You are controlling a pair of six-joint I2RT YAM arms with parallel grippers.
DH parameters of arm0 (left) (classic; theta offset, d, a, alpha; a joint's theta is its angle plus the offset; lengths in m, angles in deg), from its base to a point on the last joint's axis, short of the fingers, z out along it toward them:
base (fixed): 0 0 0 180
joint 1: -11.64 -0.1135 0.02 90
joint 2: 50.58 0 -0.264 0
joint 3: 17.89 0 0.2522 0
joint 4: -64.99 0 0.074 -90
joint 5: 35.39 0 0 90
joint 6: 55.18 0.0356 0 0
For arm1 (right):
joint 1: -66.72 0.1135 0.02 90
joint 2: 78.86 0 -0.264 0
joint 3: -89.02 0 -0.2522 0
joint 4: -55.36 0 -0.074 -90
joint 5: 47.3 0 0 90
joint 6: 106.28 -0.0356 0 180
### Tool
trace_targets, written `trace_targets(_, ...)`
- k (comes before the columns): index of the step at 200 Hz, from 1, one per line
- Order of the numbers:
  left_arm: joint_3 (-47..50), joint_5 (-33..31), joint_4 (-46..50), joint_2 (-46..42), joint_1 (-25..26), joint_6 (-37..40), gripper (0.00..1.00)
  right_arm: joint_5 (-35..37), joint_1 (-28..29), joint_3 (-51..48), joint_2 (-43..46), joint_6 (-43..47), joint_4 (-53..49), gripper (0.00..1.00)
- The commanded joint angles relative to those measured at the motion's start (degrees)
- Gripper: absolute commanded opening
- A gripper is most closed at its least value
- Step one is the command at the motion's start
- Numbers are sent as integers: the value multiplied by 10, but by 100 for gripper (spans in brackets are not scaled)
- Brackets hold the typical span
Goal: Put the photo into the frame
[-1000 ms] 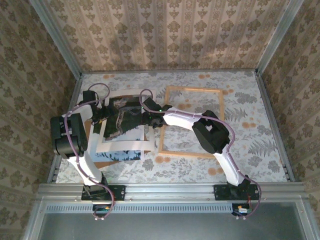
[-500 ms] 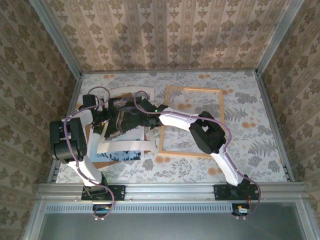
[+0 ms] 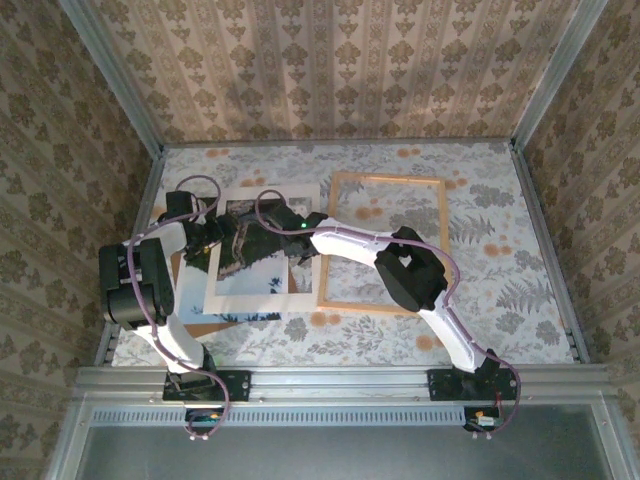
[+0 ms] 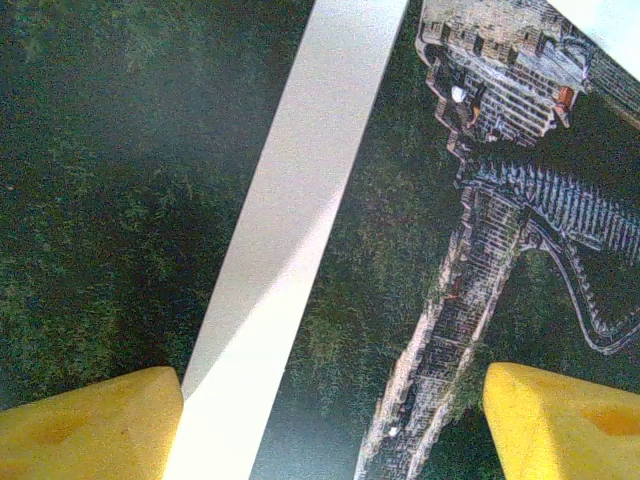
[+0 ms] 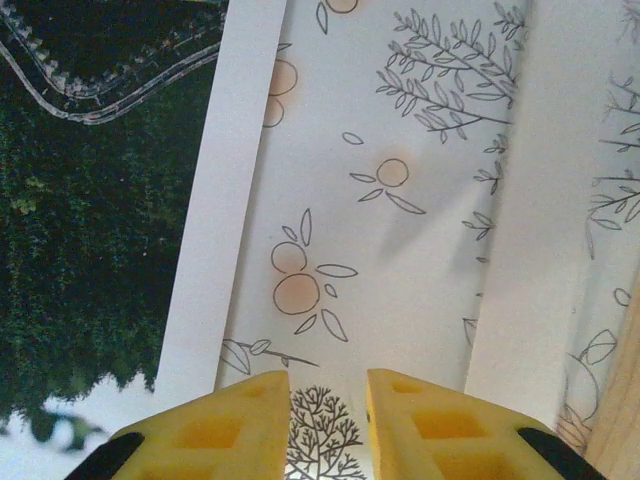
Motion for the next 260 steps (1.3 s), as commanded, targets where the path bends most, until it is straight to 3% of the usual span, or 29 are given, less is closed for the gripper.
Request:
trace_targets(1,14,-16,27,-15,4,-7,81,28,3,17,-3,13,-24,24)
trace_targets(32,11,-39,35,-23,4,1,81,27,2,22,-1,21,-28,23)
trace_targets(74,-9,-103,81,-25,29,32,82,-67,-21,-66,61,28,59,31)
trace_targets(117,-43,-159,131,3,64,59,82,-94,-31,-97,87,37,65,37)
trace_targets(180,-49,-158,139,13,68,61,81,-123,-64,-146,97,16,70,49)
trace_targets(233,-47,-150,132,13,68,59,81,-171,-69,-95,57,28,38,54)
trace_targets(260,-47,-159,129,7,67,56,82,-120,-72,-61,42,15,-35,54)
